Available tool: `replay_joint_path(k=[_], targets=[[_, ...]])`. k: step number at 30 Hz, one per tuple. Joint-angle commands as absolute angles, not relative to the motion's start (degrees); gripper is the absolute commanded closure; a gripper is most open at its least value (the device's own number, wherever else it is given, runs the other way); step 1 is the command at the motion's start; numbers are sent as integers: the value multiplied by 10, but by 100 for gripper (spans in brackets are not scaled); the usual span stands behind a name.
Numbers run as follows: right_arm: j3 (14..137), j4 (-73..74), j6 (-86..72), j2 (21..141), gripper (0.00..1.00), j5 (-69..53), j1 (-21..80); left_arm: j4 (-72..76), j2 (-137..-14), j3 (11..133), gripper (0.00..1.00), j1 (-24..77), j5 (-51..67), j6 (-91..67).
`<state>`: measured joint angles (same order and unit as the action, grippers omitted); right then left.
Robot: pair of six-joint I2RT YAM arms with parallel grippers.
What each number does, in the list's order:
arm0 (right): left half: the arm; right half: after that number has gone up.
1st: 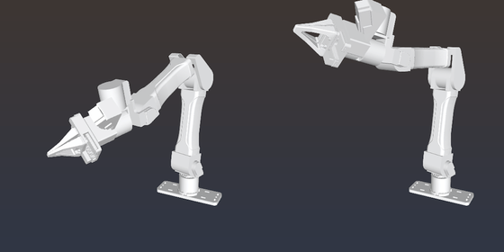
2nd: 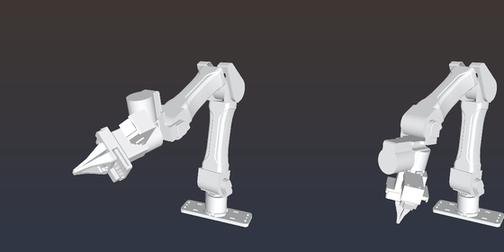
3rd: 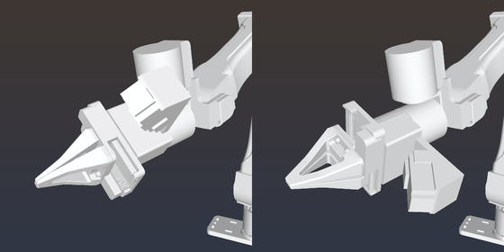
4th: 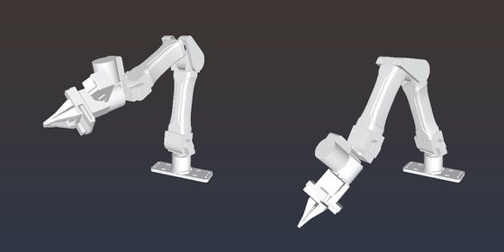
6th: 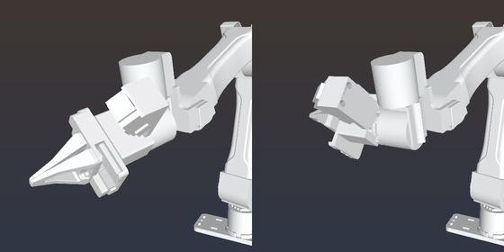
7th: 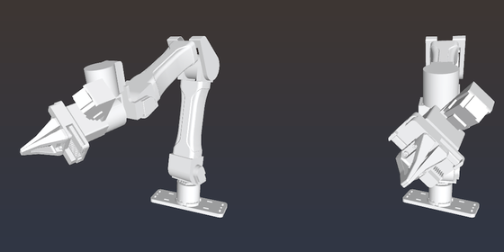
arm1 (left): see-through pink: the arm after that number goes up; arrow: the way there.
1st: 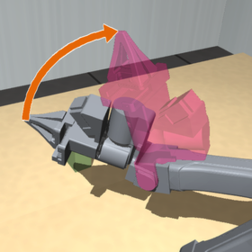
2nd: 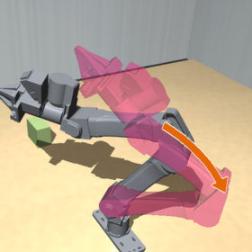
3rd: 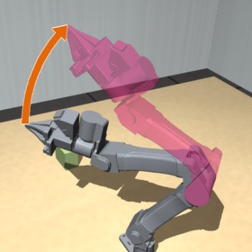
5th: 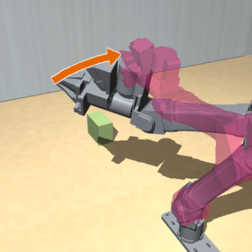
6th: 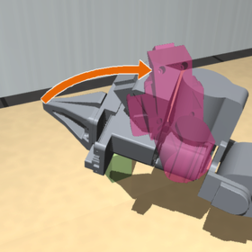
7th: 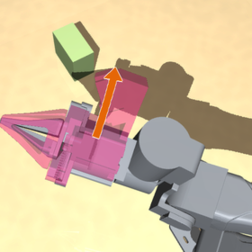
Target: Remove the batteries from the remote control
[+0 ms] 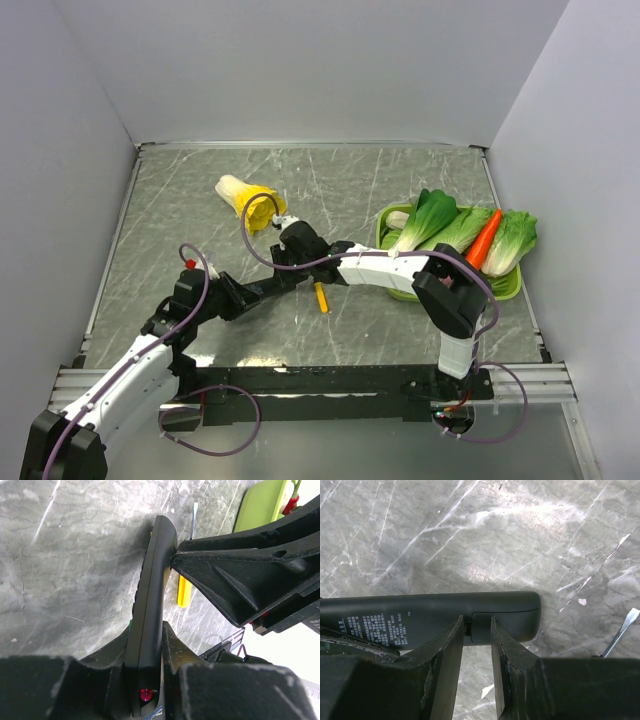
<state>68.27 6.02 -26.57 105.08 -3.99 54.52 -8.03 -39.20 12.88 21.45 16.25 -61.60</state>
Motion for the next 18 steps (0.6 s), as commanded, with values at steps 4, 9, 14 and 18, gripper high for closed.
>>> replay_joint_path(k=[4, 9, 14, 18], targets=[[699, 90, -271, 1064, 64, -40, 563, -127, -395, 127, 99, 217, 156, -600], [703, 103, -272, 1068, 64, -41, 567, -126, -397, 127, 99, 217, 156, -599], [712, 120, -271, 1074, 64, -30, 577, -126, -398, 127, 99, 218, 156, -599], [718, 127, -271, 1083, 64, -26, 578, -125, -399, 128, 99, 217, 157, -598]])
